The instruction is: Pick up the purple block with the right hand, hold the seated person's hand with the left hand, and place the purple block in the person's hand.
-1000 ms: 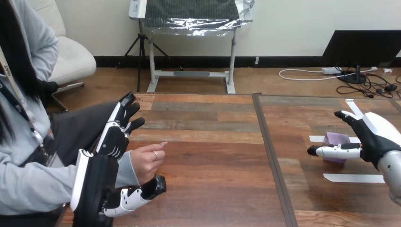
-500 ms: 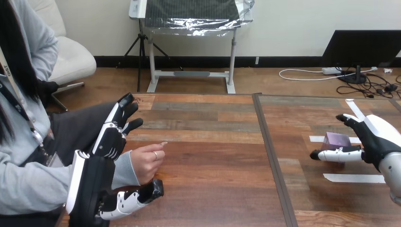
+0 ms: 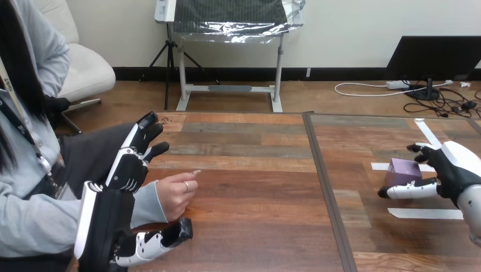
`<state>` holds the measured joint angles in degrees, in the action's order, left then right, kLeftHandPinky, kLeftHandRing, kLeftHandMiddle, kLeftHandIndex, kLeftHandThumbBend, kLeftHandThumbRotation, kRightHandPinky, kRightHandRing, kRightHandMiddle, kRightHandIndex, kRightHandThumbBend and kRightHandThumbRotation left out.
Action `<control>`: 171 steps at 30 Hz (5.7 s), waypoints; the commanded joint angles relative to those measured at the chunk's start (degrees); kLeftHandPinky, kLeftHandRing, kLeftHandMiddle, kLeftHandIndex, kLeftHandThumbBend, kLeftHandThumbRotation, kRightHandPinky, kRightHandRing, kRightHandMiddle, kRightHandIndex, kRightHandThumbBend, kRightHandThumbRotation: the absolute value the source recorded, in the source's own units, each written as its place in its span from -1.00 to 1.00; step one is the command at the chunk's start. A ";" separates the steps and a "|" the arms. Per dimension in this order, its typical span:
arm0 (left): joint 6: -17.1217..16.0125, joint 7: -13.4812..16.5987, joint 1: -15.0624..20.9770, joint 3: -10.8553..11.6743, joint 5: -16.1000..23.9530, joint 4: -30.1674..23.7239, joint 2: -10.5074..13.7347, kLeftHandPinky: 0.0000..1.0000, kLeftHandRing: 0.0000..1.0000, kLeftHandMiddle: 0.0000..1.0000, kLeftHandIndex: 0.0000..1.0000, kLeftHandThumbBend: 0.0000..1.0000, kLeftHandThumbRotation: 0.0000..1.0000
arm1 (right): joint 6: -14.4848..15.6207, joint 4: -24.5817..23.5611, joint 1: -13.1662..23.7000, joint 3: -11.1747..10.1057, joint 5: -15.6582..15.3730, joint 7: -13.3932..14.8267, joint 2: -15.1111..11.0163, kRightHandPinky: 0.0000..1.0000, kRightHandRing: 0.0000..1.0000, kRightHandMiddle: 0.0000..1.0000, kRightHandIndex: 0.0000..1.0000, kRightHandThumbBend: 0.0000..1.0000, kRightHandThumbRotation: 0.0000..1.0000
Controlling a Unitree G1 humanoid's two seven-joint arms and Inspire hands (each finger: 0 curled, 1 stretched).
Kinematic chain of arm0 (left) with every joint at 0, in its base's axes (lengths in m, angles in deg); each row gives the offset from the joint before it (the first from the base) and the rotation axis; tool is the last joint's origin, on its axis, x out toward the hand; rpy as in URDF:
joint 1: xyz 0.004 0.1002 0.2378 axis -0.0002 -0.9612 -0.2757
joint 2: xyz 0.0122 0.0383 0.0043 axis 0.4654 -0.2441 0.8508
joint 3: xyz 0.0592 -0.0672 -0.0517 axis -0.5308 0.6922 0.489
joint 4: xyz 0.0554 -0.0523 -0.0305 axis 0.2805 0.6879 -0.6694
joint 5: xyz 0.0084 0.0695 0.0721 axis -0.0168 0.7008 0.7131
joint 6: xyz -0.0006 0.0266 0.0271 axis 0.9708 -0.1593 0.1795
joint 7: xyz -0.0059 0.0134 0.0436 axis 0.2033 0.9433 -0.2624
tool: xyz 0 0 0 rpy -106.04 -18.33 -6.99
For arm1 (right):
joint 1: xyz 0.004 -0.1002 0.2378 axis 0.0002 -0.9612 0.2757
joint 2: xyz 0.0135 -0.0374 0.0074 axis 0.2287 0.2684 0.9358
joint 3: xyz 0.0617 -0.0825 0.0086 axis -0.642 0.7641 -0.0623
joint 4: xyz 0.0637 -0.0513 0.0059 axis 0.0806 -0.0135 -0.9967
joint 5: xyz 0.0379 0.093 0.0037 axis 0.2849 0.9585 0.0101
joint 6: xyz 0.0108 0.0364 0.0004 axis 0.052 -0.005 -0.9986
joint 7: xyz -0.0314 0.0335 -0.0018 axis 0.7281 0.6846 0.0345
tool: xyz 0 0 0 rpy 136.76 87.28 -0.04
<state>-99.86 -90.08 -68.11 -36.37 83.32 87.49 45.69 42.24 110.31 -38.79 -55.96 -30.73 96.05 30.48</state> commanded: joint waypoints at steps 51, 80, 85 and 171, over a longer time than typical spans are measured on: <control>5.35 -2.72 -9.25 -0.71 -3.05 -19.01 0.81 0.70 0.84 0.88 0.81 1.00 0.26 | 6.01 -0.13 1.08 1.52 1.08 4.58 2.50 -0.19 -0.08 0.03 0.07 0.71 -1.00; 4.78 -3.90 -6.39 -1.41 -3.47 -15.86 0.62 0.80 0.90 0.91 0.84 1.00 0.26 | 8.04 -0.99 2.52 1.50 1.79 3.46 2.39 -0.07 0.09 0.19 0.27 0.76 -0.71; 4.95 -4.20 -5.95 -1.53 -3.79 -15.40 0.51 0.82 0.90 0.91 0.84 1.00 0.26 | 7.69 -1.10 2.57 1.41 1.91 3.38 2.23 -0.04 0.11 0.20 0.31 0.79 -0.62; 2.29 -4.43 -2.08 -1.39 -3.30 -10.02 -2.27 0.79 0.89 0.90 0.82 1.00 0.24 | 6.40 -1.79 6.55 1.93 2.14 1.75 4.68 -0.35 -0.40 -0.29 0.73 1.00 -0.15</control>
<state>-96.69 -94.79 -74.21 -37.95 80.14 76.75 43.89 49.51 110.52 -38.04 -54.72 -28.14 96.61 33.96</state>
